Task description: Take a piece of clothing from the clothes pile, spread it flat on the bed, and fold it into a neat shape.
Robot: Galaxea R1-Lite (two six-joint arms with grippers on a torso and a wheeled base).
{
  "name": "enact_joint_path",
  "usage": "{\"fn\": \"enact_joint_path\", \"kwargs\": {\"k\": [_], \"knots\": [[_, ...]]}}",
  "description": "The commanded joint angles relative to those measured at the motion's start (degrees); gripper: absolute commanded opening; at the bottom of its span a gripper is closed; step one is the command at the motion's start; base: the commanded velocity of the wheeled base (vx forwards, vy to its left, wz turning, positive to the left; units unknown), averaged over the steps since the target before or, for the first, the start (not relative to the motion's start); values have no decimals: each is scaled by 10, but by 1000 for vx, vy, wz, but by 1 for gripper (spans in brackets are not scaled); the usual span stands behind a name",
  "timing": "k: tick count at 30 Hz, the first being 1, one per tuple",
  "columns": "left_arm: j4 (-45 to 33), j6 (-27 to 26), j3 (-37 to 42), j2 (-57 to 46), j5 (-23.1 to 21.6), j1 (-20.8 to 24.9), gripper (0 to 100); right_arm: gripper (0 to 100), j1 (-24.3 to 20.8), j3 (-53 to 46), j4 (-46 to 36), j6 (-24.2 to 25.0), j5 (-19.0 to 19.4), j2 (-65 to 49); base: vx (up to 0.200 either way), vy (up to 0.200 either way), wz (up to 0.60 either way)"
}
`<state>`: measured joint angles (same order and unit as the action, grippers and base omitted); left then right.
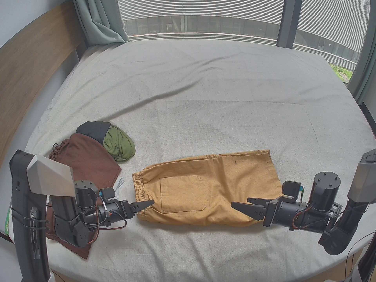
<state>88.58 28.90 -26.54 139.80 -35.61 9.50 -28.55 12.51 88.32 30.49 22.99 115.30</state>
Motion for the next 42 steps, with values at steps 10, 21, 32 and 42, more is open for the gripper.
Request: {"fn": "enact_joint_path", "kwargs": {"k": [10,21,32,42], "knots": [[0,61,-41,28,35,25,100,100,-1,0,0,0,0,1,0,0,0],[1,72,-65,35,73,36,100,100,-1,-1,0,0,0,3,0,0,0],[1,87,-71,35,76,42,0,100,1,0,0,0,0,3,0,0,0],[1,114,-69,-8,68,35,0,100,3,-1,0,0,0,8,0,0,0]]}}
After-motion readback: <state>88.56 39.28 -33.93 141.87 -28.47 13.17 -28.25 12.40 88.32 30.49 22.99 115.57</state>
